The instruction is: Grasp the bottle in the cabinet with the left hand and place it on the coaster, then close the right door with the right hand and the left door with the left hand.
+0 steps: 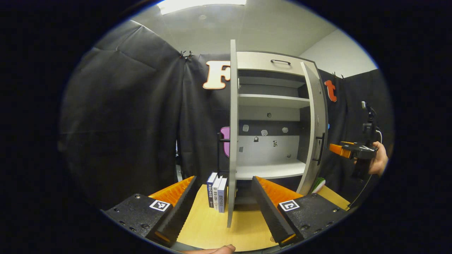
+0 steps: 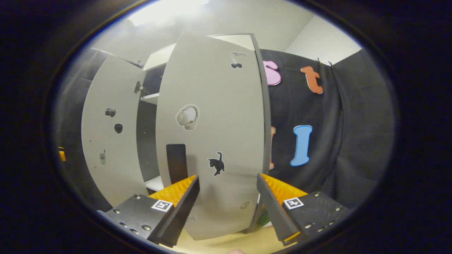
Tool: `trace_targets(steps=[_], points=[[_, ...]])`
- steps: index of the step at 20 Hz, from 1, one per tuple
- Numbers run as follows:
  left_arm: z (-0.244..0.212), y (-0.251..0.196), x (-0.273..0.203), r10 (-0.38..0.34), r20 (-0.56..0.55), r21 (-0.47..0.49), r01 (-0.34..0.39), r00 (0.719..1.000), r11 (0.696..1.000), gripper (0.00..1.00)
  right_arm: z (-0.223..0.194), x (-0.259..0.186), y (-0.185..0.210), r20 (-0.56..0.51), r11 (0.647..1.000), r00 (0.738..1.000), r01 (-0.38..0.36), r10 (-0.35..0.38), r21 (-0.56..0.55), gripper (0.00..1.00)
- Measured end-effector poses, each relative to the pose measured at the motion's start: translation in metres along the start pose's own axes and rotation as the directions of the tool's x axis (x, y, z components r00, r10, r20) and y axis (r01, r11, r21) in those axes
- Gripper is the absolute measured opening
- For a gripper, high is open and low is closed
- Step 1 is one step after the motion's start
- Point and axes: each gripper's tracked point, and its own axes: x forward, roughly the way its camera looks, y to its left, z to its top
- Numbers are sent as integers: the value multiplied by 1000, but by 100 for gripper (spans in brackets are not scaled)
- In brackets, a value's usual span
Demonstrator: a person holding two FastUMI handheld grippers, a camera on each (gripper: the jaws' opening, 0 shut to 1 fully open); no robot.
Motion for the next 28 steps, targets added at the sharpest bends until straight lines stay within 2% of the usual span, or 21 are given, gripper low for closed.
trace_targets(steps=[1, 2, 4, 6, 7, 11, 12, 13, 14, 16, 17, 18, 20, 22, 24, 25, 26, 27, 28], points=[[-3, 7, 1, 11, -3, -2, -11, 1000, 1000, 96, -3, -4, 0, -5, 1000, 1000, 5, -5, -6, 94], [-5, 15, 2, 22, -7, -6, -22, 1000, 1000, 96, -4, -5, 0, -10, 1000, 1000, 12, -12, -10, 98], [-8, 29, 6, 42, -16, -29, -43, 999, 999, 93, -6, -11, 1, -15, 1000, 1000, 18, -18, -13, 98], [-9, 38, 13, 44, -25, -59, -46, 999, 997, 96, -5, -21, 7, -7, 1000, 1000, -6, 6, -18, 98], [-11, 43, 19, 49, -30, -66, -51, 998, 997, 96, -3, -26, 8, 1, 1000, 1000, -17, 17, -23, 94], [-11, 73, 49, 86, -40, -39, -87, 996, 995, 93, 3, -44, 13, 29, 999, 999, -40, 41, -36, 98], [-8, 77, 57, 80, -36, -41, -82, 996, 996, 96, 4, -48, 12, 32, 999, 999, -40, 41, -37, 94], [-5, 78, 66, 76, -29, -50, -77, 997, 996, 96, 6, -51, 10, 39, 998, 998, -37, 39, -41, 98], [-4, 81, 75, 73, -31, -59, -75, 997, 995, 93, 9, -55, 8, 45, 999, 998, -30, 32, -43, 98], [-6, 85, 94, 64, -37, -70, -66, 997, 995, 96, 13, -63, 0, 52, 999, 999, 0, 2, -37, 98], [-6, 88, 103, 60, -34, -69, -62, 998, 996, 93, 14, -63, -4, 49, 1000, 999, 17, -16, -25, 98], [-3, 89, 113, 55, -28, -66, -57, 998, 996, 96, 15, -64, -6, 46, 999, 999, 30, -29, -13, 94], [1, 83, 130, 16, -14, -74, -17, 1000, 997, 93, 17, -65, -8, 48, 998, 997, 56, -56, 2, 94], [2, 73, 146, -31, -8, -67, 31, 999, 997, 96, 17, -69, -11, 54, 996, 995, 87, -87, 4, 98], [4, 61, 156, -69, -15, -28, 69, 997, 997, 96, 14, -77, -15, 51, 992, 991, 127, -126, -3, 98], [8, 60, 159, -61, -4, 16, 61, 998, 998, 96, 12, -80, -15, 53, 990, 989, 137, -137, -8, 94], [12, 62, 158, -57, 14, 53, 57, 998, 997, 90, 12, -84, -15, 53, 990, 989, 141, -140, -9, 94], [15, 58, 161, -63, 20, 80, 61, 998, 995, 93, 11, -88, -13, 50, 989, 988, 145, -145, -9, 98], [14, 55, 161, -72, 17, 86, 70, 997, 994, 89, 10, -93, -14, 47, 988, 987, 157, -156, -6, 99]])
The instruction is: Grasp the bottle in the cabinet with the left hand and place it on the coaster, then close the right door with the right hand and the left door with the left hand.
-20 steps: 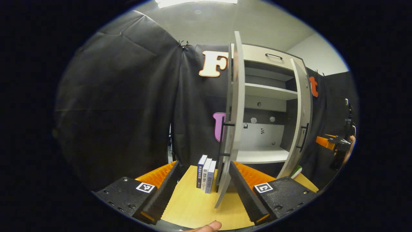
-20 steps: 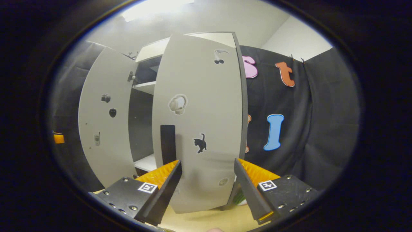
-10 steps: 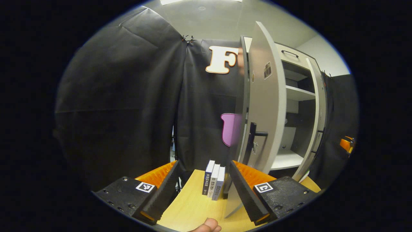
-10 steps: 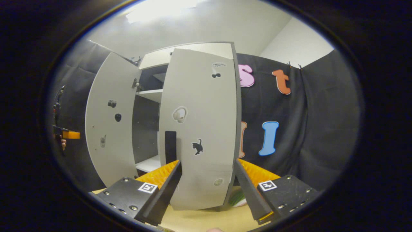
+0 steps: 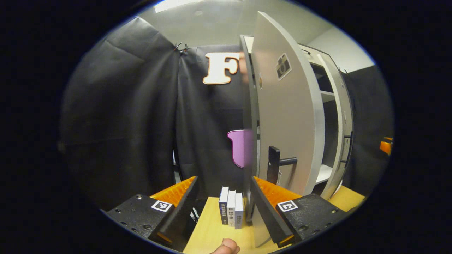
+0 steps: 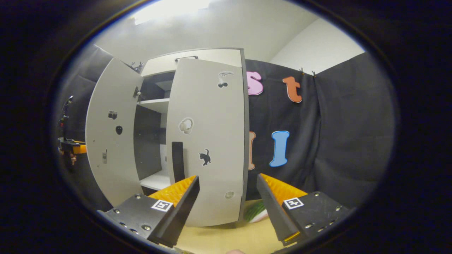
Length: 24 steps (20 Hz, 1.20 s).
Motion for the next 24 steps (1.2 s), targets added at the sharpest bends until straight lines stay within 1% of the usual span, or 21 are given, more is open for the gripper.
trace_targets(steps=[1, 3, 4, 6, 7, 8, 9, 12, 13, 14, 15, 16, 17, 20, 21, 23, 24], points=[[-1, -5, 1, -14, -3, -10, 14, 1000, 1000, 93, -1, -5, -3, 1, 1000, 1000, 10, -10, 2, 99], [-5, -17, 1, -46, -22, -66, 45, 999, 997, 93, 1, -12, -4, 2, 1000, 1000, 13, -13, 6, 98], [-5, -24, 0, -63, -26, -84, 60, 998, 995, 90, 1, -15, -5, -3, 1000, 1000, 10, -10, 10, 98], [-2, -37, -1, -76, -33, -68, 74, 997, 995, 93, 4, -22, -12, -20, 999, 999, 28, -28, 17, 99], [-1, -42, -1, -72, -35, -50, 71, 997, 996, 89, 7, -27, -14, -24, 999, 999, 30, -30, 24, 98], [0, -49, -1, -58, -34, -33, 57, 998, 998, 93, 11, -32, -15, -25, 999, 999, 26, -25, 33, 98], [0, -52, -3, -45, -42, -22, 44, 998, 999, 89, 16, -37, -18, -26, 999, 999, 26, -25, 41, 98], [1, -60, -3, -9, -42, 1, 9, 999, 1000, 89, 23, -52, -30, -32, 999, 999, 38, -37, 34, 98], [1, -60, -5, 4, -44, 10, -3, 999, 1000, 89, 20, -57, -36, -54, 998, 997, 59, -57, 32, 98], [1, -60, -5, 14, -42, 16, -13, 999, 1000, 92, 19, -62, -41, -70, 996, 994, 84, -81, 34, 98], [2, -62, -5, 20, -38, 15, -19, 999, 1000, 92, 22, -67, -41, -74, 995, 993, 95, -92, 34, 98], [1, -64, -5, 19, -41, 2, -19, 999, 1000, 92, 25, -70, -38, -72, 995, 994, 89, -86, 39, 94], [0, -68, -5, 11, -46, -24, -13, 999, 1000, 91, 27, -71, -33, -68, 995, 994, 84, -81, 49, 98], [-4, -79, -5, -10, -57, -80, 6, 998, 997, 91, 27, -73, -25, -61, 996, 996, 68, -65, 55, 98], [-4, -82, -2, -2, -57, -74, -3, 998, 997, 90, 25, -74, -21, -62, 996, 996, 64, -60, 54, 98], [0, -82, 1, 12, -42, -52, -14, 999, 999, 93, 24, -76, -12, -66, 998, 997, 51, -48, 44, 98], [-2, -82, 2, 15, -41, -52, -17, 999, 999, 91, 24, -76, -7, -66, 998, 997, 42, -40, 38, 98]])
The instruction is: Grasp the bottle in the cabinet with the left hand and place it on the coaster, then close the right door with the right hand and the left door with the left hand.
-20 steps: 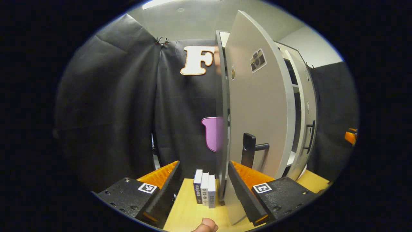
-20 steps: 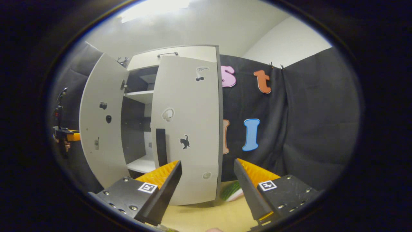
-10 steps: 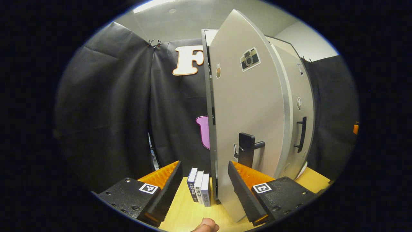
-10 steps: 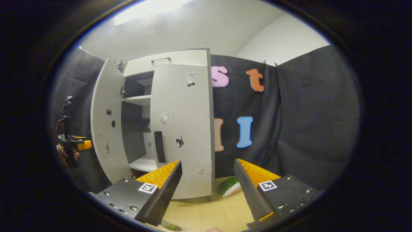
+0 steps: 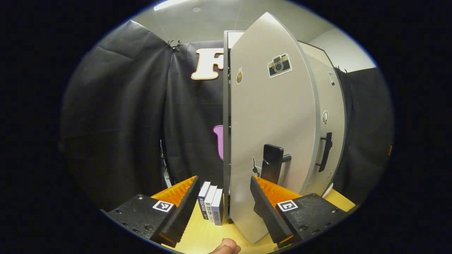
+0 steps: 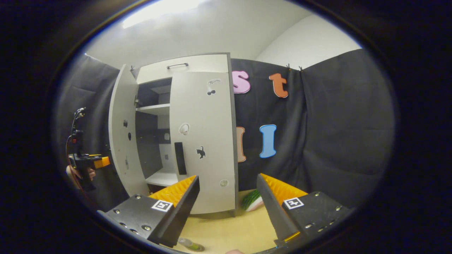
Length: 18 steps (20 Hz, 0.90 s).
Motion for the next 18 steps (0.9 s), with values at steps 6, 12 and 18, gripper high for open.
trace_targets(steps=[6, 12, 18], points=[[-6, 0, 13, 18, -20, -30, -18, 1000, 999, 91, -5, -3, 17, -12, 1000, 1000, -11, 11, -14, 98], [-12, -12, 33, 8, -14, -33, -9, 1000, 999, 94, 0, 11, 31, -14, 1000, 1000, -3, 3, -9, 98], [-17, -27, 49, -22, -4, -82, 22, 1000, 996, 94, -2, 27, 47, -38, 1000, 999, -11, 12, 7, 100]])
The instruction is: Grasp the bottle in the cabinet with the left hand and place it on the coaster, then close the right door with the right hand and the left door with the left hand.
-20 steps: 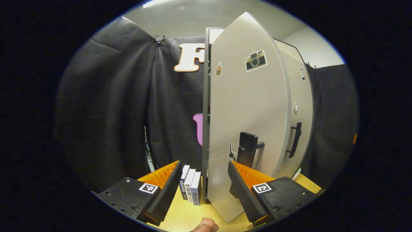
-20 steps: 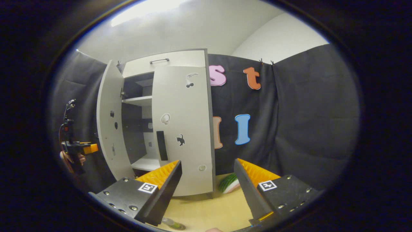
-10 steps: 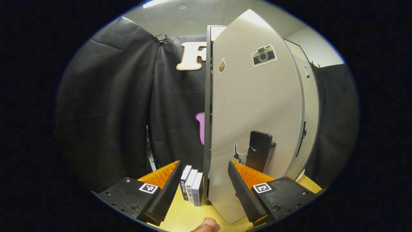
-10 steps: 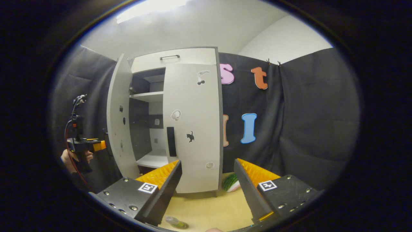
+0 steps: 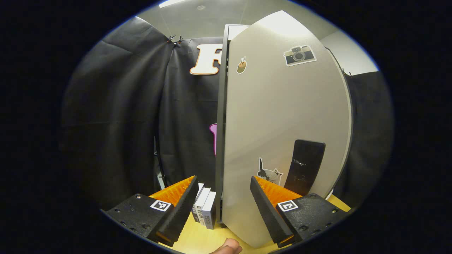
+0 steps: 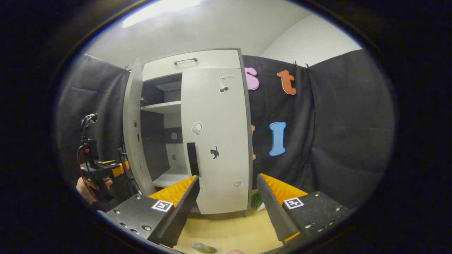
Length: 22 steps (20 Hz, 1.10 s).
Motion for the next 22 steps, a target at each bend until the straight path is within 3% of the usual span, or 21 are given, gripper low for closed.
trace_targets(steps=[1, 3, 4, 5, 8, 11, 12, 13, 14, 15, 16, 20, 21, 22], points=[[-2, -6, 3, -17, -5, -17, 17, 1000, 1000, 98, -1, 2, 1, -1, 1000, 1000, 5, -5, -15, 99], [-5, -19, 7, -51, -23, -35, 50, 998, 998, 95, -5, 5, 5, -5, 999, 1000, 4, -4, -32, 98], [-5, -19, 6, -50, -30, -32, 49, 998, 998, 95, -6, 5, 7, -5, 999, 1000, 3, -3, -39, 94], [-3, -18, 4, -41, -27, -25, 41, 999, 999, 95, -8, 6, 9, -3, 999, 1000, 2, -2, -50, 98], [6, -15, -7, -40, -11, -18, 40, 999, 999, 95, -9, 3, 13, 2, 997, 1000, -3, 3, -77, 94], [13, -14, -23, -40, -6, -1, 40, 999, 999, 95, -6, -3, 17, 19, 997, 1000, -12, 14, -78, 98], [16, -15, -30, -39, 1, 6, 39, 999, 999, 95, -4, -6, 18, 28, 997, 999, -16, 18, -79, 94], [20, -17, -36, -39, 8, 13, 39, 999, 999, 90, -4, -9, 18, 33, 997, 999, -23, 25, -80, 94], [23, -19, -42, -42, 19, 14, 41, 999, 999, 95, -3, -12, 19, 40, 996, 999, -30, 33, -85, 98], [27, -22, -49, -42, 30, 12, 41, 999, 999, 96, -1, -14, 19, 46, 995, 998, -34, 38, -94, 94], [31, -22, -57, -35, 39, 7, 35, 999, 999, 96, -1, -15, 18, 51, 994, 998, -34, 40, -107, 98], [34, -25, -81, -28, 31, 0, 28, 999, 1000, 93, -3, -25, 20, 56, 991, 996, -57, 64, -120, 99], [36, -26, -86, -27, 37, 8, 26, 999, 1000, 93, -2, -27, 20, 62, 991, 996, -58, 66, -122, 95], [35, -28, -89, -25, 39, 18, 25, 999, 1000, 96, 0, -28, 20, 70, 990, 995, -60, 69, -127, 99]])
